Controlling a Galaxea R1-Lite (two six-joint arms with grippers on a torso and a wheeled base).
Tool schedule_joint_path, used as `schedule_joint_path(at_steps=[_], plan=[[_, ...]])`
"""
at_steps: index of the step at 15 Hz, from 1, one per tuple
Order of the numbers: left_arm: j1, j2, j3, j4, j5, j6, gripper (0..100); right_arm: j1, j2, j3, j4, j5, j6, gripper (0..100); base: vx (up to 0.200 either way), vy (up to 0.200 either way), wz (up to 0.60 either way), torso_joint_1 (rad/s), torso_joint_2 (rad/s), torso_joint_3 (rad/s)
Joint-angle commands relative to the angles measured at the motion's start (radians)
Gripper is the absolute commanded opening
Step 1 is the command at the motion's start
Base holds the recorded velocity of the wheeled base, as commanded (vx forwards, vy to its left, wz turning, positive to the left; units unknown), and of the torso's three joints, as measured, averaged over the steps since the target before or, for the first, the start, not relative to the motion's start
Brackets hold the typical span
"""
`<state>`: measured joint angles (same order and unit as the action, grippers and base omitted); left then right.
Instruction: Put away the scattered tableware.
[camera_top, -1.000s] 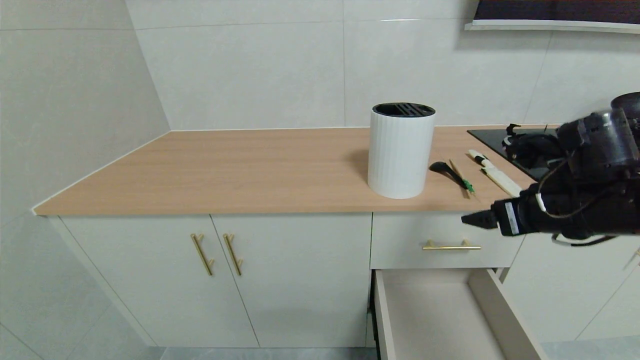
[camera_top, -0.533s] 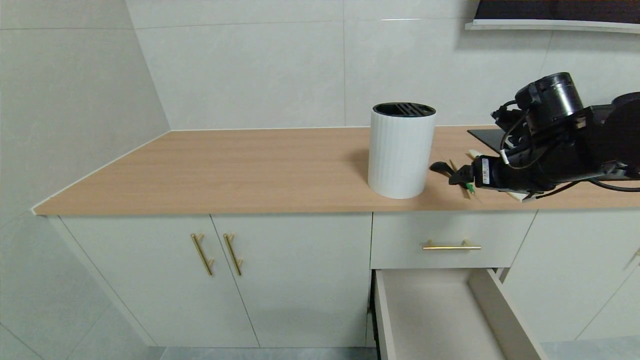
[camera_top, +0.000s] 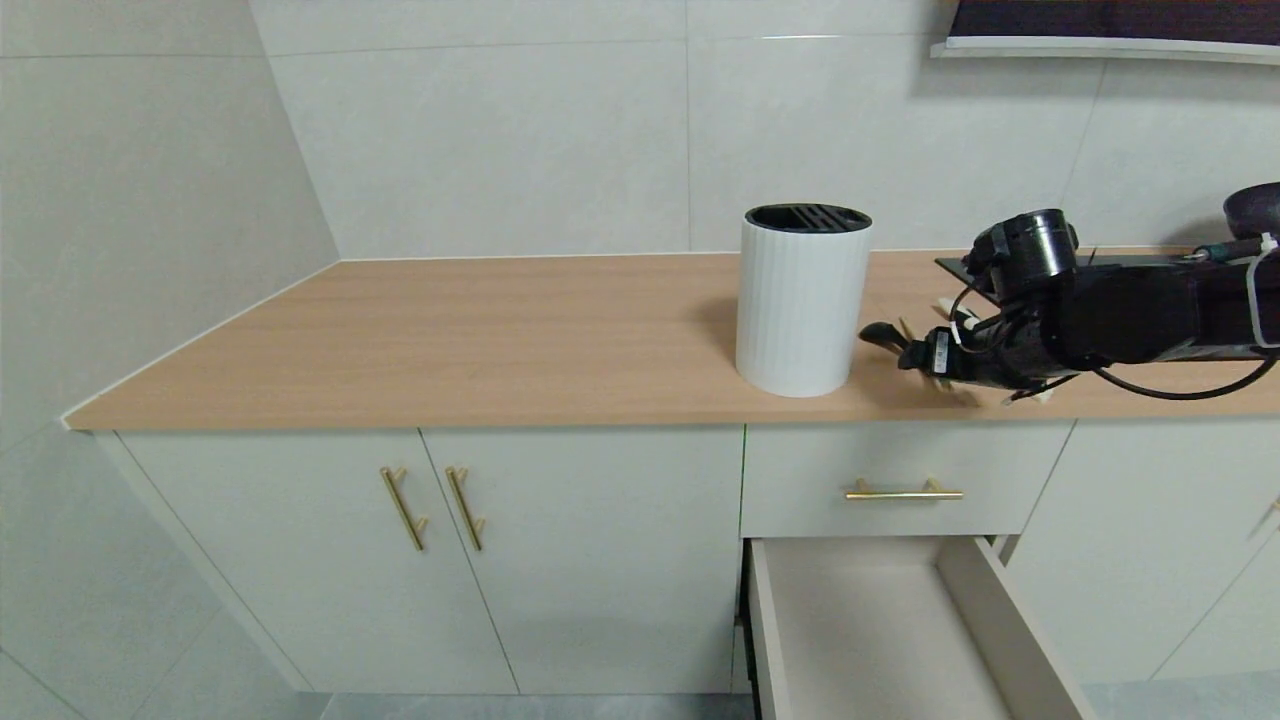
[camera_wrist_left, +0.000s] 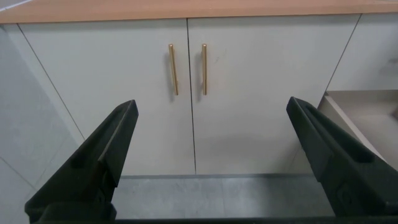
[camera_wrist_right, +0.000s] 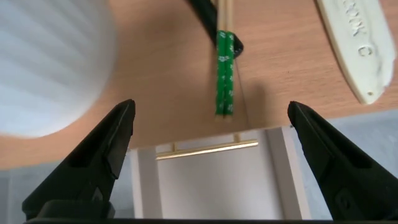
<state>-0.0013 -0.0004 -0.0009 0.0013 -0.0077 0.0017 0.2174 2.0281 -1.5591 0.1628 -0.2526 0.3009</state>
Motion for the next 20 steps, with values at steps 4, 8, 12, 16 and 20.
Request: schedule_joint_path(at_steps=[4,8,12,16,20], plan=[[0.0,0.0,-0.001,0.0,0.0,0.0,100,-0.013,0.04,-0.015,0.0,-0.001,0.0,100,0.0,0.0,0.0,0.0,0.0,0.0],[0.0,0.0,-0.001,0.0,0.0,0.0,100,-0.016,0.066,-0.029,0.0,-0.001,0.0,100,0.0,0.0,0.0,0.0,0.0,0.0],[0.0,0.0,-0.001,0.0,0.0,0.0,100,-0.016,0.063,-0.03,0.0,-0.001,0.001,0,0.0,0.0,0.0,0.0,0.0,0.0],[0.0,0.0,-0.001,0.0,0.0,0.0,100,-0.016,0.012,-0.019,0.008,-0.001,0.003,0,0.0,0.0,0.0,0.0,0.0,0.0],[0.0,0.0,0.001,0.0,0.0,0.0,100,-0.015,-0.192,0.122,0.011,0.001,0.006,0,0.0,0.0,0.0,0.0,0.0,0.0]])
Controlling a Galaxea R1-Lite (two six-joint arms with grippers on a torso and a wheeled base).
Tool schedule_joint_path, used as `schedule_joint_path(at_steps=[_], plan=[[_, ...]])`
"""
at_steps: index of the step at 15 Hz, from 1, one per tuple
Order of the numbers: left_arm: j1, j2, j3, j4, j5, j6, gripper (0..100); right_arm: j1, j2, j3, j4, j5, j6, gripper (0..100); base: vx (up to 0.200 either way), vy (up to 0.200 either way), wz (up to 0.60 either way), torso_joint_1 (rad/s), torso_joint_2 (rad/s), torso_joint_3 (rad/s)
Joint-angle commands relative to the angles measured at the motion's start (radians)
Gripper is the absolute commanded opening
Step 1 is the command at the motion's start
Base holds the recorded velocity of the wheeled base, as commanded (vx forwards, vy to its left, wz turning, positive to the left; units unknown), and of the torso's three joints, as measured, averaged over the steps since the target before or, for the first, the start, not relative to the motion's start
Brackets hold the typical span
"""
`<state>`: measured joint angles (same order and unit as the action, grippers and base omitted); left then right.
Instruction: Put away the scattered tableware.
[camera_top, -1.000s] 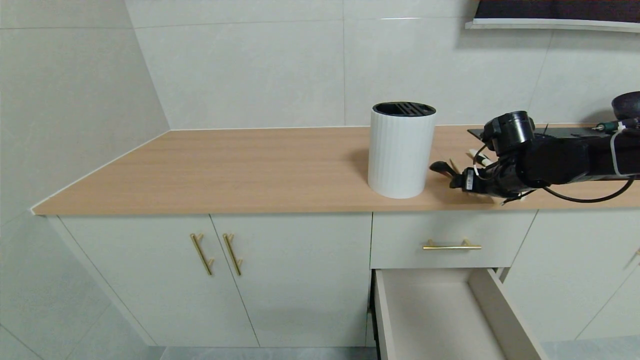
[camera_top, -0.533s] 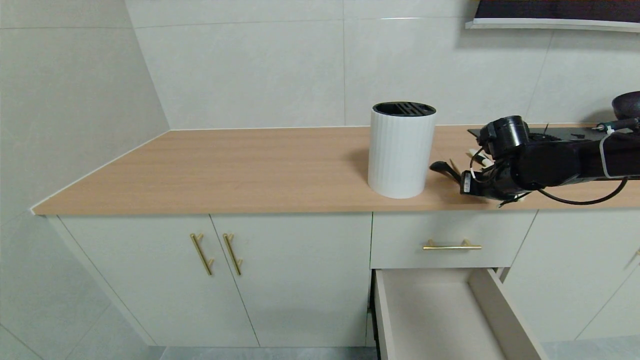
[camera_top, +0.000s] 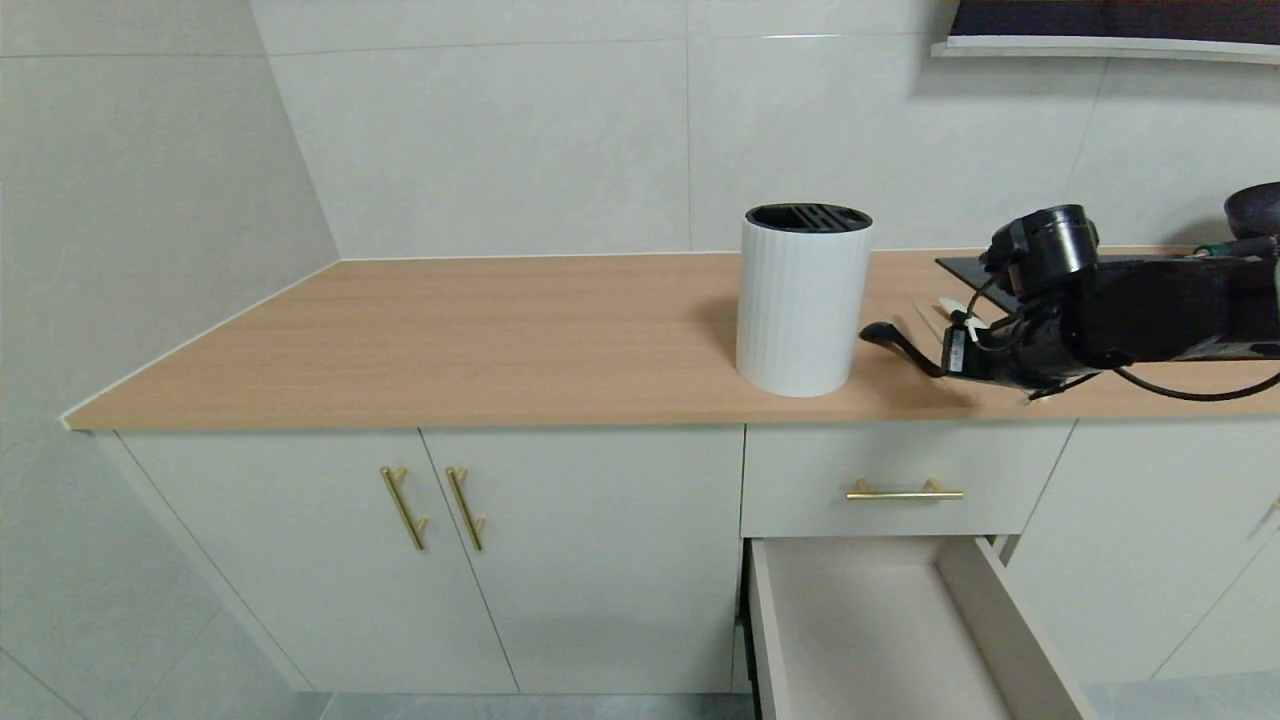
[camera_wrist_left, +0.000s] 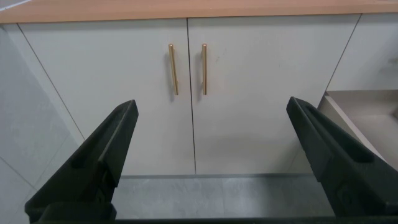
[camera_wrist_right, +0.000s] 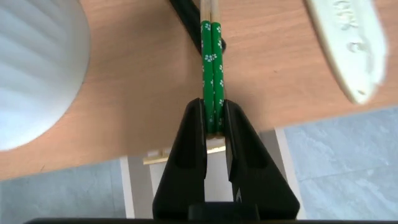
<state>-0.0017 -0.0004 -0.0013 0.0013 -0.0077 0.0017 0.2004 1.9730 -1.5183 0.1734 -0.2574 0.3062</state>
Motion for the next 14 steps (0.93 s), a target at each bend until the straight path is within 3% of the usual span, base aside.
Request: schedule_joint_path(at_steps=[1,2,5,8,10,14], plan=[[0.0,0.0,0.001,-0.001,0.0,0.0,100,0.004,-0.164,0.102,0.001,0.009,0.001,0,0.0,0.0,0.0,0.0,0.0,0.0],[0.0,0.0,0.0,0.0,0.0,0.0,100,0.013,-0.292,0.21,0.001,0.015,0.001,0,0.0,0.0,0.0,0.0,0.0,0.0],[0.0,0.0,0.0,0.0,0.0,0.0,100,0.03,-0.43,0.314,0.024,0.018,-0.001,0,0.0,0.0,0.0,0.0,0.0,0.0],[0.0,0.0,0.0,0.0,0.0,0.0,100,0.03,-0.585,0.336,0.238,0.184,0.001,0,0.0,0.0,0.0,0.0,0.0,0.0],[0.0,0.0,0.0,0.0,0.0,0.0,100,0.03,-0.652,0.333,0.368,0.377,-0.018,0,0.0,0.0,0.0,0.0,0.0,0.0],[0.0,0.0,0.0,0.0,0.0,0.0,100,0.034,-0.664,0.397,0.403,0.518,-0.153,0,0.0,0.0,0.0,0.0,0.0,0.0]])
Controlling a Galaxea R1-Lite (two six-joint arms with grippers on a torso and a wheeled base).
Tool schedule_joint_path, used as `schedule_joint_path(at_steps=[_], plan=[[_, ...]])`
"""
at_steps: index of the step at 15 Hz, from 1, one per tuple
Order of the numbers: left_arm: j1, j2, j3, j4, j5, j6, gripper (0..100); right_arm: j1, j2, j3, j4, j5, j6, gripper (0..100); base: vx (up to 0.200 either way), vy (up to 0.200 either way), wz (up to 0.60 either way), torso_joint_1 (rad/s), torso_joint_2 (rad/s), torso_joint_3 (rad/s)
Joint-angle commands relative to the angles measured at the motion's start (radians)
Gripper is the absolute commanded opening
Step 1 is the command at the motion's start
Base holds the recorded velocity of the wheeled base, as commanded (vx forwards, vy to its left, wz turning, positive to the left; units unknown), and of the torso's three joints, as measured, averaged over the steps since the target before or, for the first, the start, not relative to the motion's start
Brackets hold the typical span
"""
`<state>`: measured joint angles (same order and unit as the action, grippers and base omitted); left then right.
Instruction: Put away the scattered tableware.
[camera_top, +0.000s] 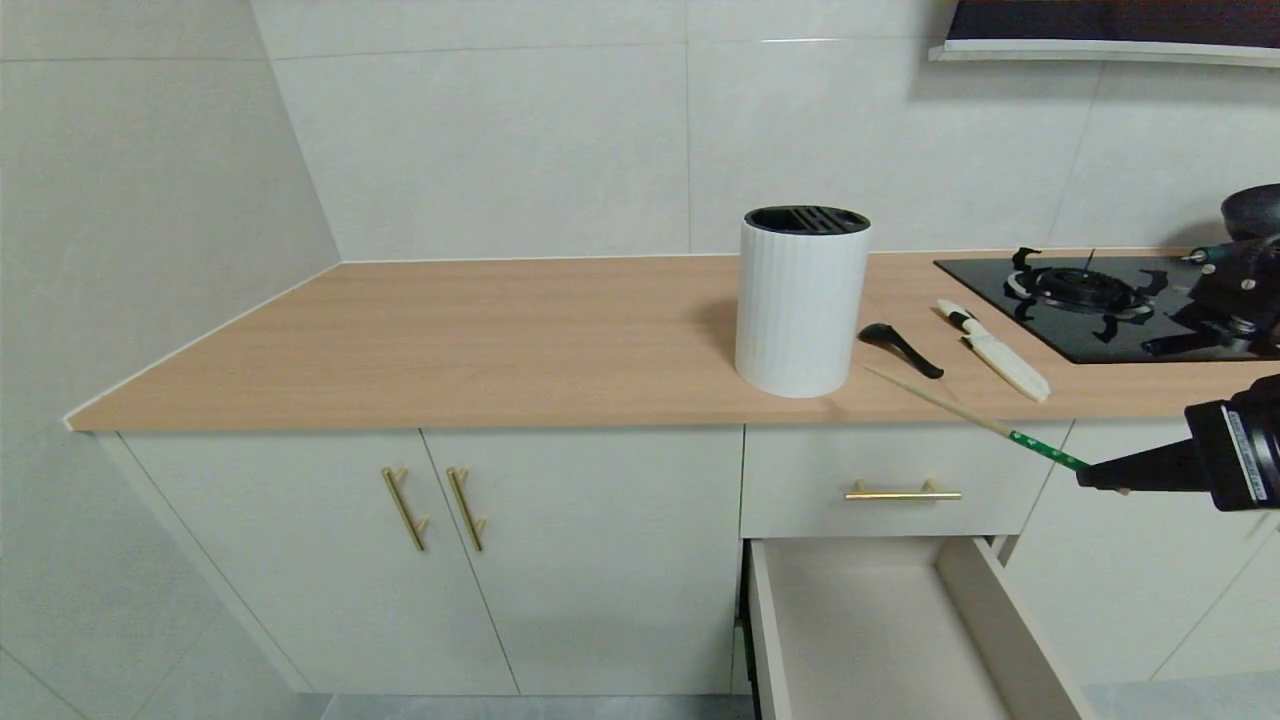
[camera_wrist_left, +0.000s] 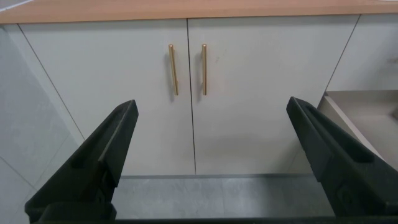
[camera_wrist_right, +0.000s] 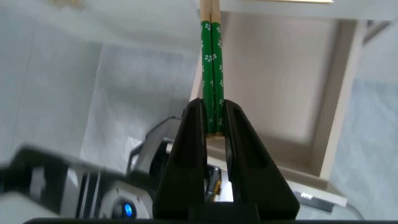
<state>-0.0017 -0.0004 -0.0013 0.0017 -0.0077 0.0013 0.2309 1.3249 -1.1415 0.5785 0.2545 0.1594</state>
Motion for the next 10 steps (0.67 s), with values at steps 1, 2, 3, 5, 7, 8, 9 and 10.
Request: schedule_joint_path(at_steps=[1,2,3,5,7,8,9,10], plan=[[0.0,0.0,0.0,0.0,0.0,0.0,100,0.008,-0.009,0.025,-0.003,0.009,-0.009,0,0.0,0.0,0.0,0.0,0.0,0.0],[0.0,0.0,0.0,-0.002,0.0,0.0,100,0.041,0.01,0.037,-0.005,0.009,-0.012,0,0.0,0.0,0.0,0.0,0.0,0.0],[0.0,0.0,0.0,0.0,0.0,0.0,100,0.048,0.02,0.042,-0.005,0.006,-0.014,0,0.0,0.0,0.0,0.0,0.0,0.0],[0.0,0.0,0.0,0.0,0.0,0.0,100,0.061,0.043,0.049,-0.006,0.006,-0.014,0,0.0,0.0,0.0,0.0,0.0,0.0],[0.0,0.0,0.0,-0.002,0.0,0.0,100,0.065,0.057,0.052,-0.006,0.005,-0.015,0,0.0,0.0,0.0,0.0,0.0,0.0],[0.0,0.0,0.001,0.0,0.0,0.0,100,0.074,0.066,0.058,-0.006,0.005,-0.015,0,0.0,0.0,0.0,0.0,0.0,0.0],[0.0,0.0,0.0,0.0,0.0,0.0,100,0.081,0.074,0.06,-0.006,0.005,-0.015,0,0.0,0.0,0.0,0.0,0.0,0.0],[0.0,0.0,0.0,-0.002,0.0,0.0,100,0.081,0.08,0.065,-0.006,0.005,-0.015,0,0.0,0.0,0.0,0.0,0.0,0.0]])
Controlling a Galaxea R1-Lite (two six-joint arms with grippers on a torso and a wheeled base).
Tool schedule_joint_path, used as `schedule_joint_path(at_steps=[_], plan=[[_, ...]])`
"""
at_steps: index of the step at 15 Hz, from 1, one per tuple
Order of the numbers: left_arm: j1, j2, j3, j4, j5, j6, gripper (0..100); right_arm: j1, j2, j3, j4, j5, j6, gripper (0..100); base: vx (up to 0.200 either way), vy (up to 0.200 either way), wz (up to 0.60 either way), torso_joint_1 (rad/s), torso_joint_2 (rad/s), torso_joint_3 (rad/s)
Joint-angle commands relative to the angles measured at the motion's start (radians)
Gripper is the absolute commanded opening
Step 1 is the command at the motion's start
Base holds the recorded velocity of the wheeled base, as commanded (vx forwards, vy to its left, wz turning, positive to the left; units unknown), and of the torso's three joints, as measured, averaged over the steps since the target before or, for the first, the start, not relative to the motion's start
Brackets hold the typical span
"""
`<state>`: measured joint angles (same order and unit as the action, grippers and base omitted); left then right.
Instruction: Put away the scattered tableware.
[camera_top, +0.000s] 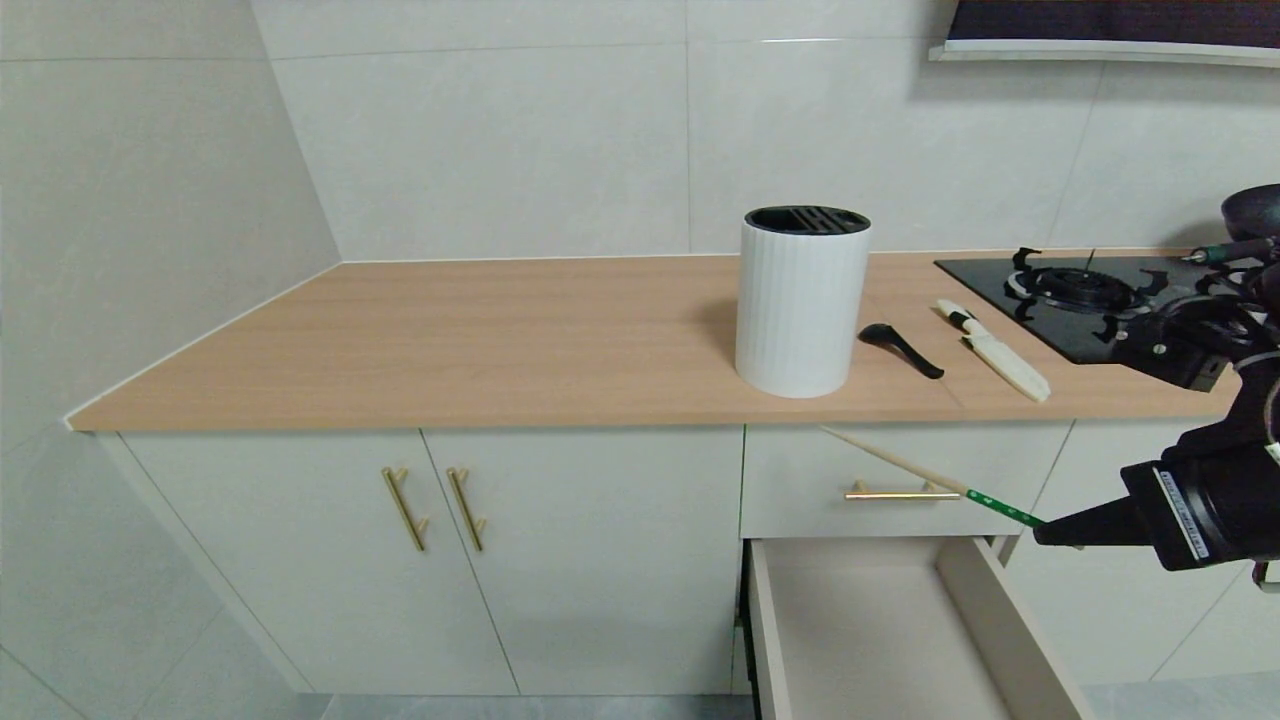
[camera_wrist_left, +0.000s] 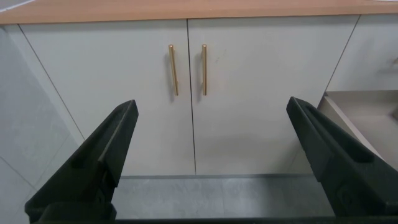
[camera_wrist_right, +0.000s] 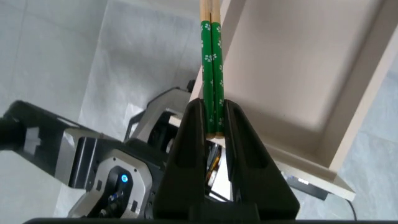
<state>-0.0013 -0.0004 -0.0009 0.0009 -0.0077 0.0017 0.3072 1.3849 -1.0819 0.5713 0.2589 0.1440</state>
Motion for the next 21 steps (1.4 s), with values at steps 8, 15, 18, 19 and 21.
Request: schedule_joint_path(at_steps=[8,15,18,19,21], plan=[[0.0,0.0,0.001,0.001,0.0,0.0,100,0.039,0.06,0.019,-0.004,0.0,0.002,0,0.0,0.0,0.0,-0.06,0.15,0.093],[0.0,0.0,-0.001,-0.001,0.0,0.0,100,0.044,0.077,0.02,-0.004,-0.001,0.002,0,0.0,0.0,0.0,-0.165,0.46,0.298],[0.0,0.0,-0.001,0.001,0.0,0.0,100,0.046,0.08,0.02,-0.004,-0.001,0.002,0,0.0,0.0,0.0,-0.134,0.46,0.321],[0.0,0.0,-0.001,0.001,0.0,0.0,100,0.046,0.08,0.02,-0.004,-0.001,0.002,0,0.0,0.0,0.0,-0.115,0.46,0.344],[0.0,0.0,0.001,0.001,0.0,0.0,100,0.046,0.08,0.02,-0.004,-0.001,0.002,0,0.0,0.0,0.0,-0.076,0.44,0.349]])
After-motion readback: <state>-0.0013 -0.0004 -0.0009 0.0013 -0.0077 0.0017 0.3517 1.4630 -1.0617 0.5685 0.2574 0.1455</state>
